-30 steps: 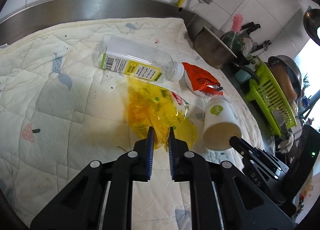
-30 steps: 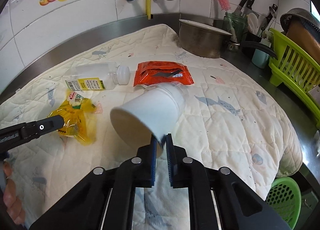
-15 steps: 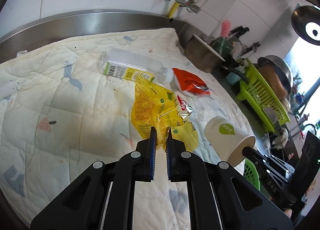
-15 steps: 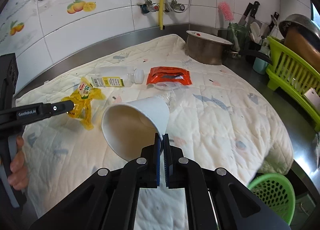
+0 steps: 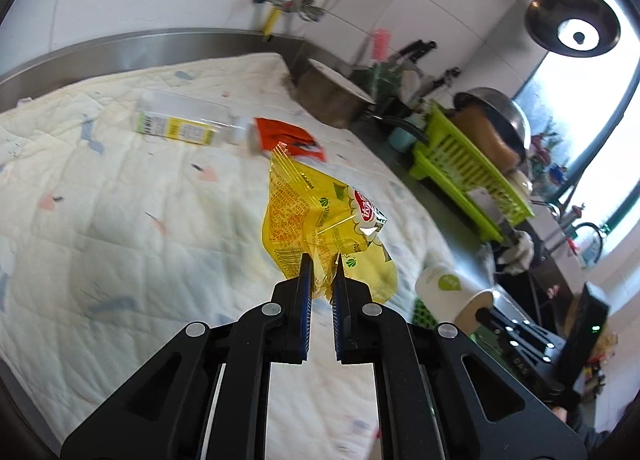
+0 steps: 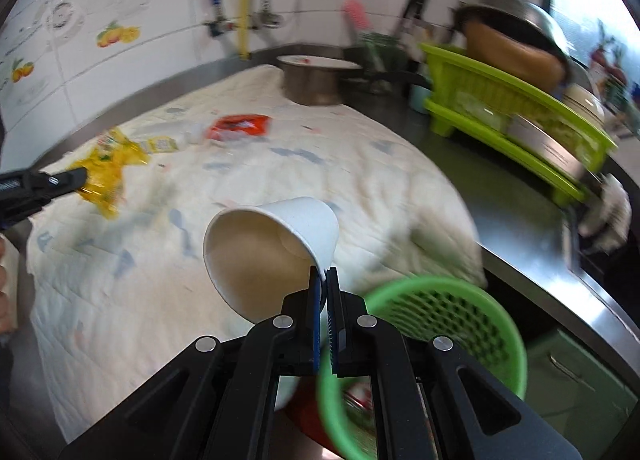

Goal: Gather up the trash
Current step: 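Carry the paper cup into the green basket with the right tool while the left tool lifts the yellow bag, then drop the yellow plastic bag into the green basket with the left tool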

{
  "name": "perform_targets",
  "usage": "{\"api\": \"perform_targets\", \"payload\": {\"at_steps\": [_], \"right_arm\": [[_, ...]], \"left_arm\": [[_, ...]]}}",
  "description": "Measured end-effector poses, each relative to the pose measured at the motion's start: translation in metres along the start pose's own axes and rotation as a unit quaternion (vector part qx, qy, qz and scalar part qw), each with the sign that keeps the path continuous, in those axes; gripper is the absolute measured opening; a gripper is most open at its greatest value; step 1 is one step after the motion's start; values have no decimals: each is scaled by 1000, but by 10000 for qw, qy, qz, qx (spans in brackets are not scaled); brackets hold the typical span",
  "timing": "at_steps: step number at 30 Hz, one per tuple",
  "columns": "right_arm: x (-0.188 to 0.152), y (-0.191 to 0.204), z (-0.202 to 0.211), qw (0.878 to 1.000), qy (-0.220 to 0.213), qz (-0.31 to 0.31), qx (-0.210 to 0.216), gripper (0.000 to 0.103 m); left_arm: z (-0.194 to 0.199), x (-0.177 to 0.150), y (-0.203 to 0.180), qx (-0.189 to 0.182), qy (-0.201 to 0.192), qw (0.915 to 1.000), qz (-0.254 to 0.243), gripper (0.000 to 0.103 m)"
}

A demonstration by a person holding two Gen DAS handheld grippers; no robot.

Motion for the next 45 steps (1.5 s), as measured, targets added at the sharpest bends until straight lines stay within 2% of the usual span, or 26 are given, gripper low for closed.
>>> {"api": "perform_targets", "payload": {"at_steps": [9,15,19,21,23,25,28,38,45], "right_arm": [[-57,-77,-5,9960,445,-586,-505,5],[-80,-108,0,9931,515,-843,-634,6],[-88,-120,11,9917,448,-991,-693,10],[-92,-126,15,9909,422,-1063,-712,16],[-95,-130,20,9904,375,-1110,-730,28],[-97,-134,25,9900,326,-1149,-754,31],[-100,-138,31,9893,263,-1202,-780,42],[-104,-144,48,9901,76,-1150,-798,56],[-109,-151,58,9906,-36,-1132,-770,60]], "left_arm": [[-25,-25,-73,-434,360,9973,-467,8],[-47,-41,-113,-644,646,9929,-760,8],[-56,-48,-132,-748,773,9901,-907,8],[-61,-52,-140,-799,845,9888,-938,8],[-65,-53,-145,-837,906,9877,-964,8],[-70,-57,-150,-867,973,9865,-996,8],[-75,-62,-156,-892,1065,9849,-1035,8],[-110,-84,-179,-799,1452,9792,-1173,8],[-139,-99,-194,-657,1764,9741,-1250,12]]}}
Point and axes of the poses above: each gripper's, at about its wrist camera, not at the fingertips, and z roughly against the way its jaws point, y to its left, x to its top, the point moved 4 cm from there along -z, roughly the way its jaws point, and after that the axes turned 13 degrees about y, right-handed, at the moved point
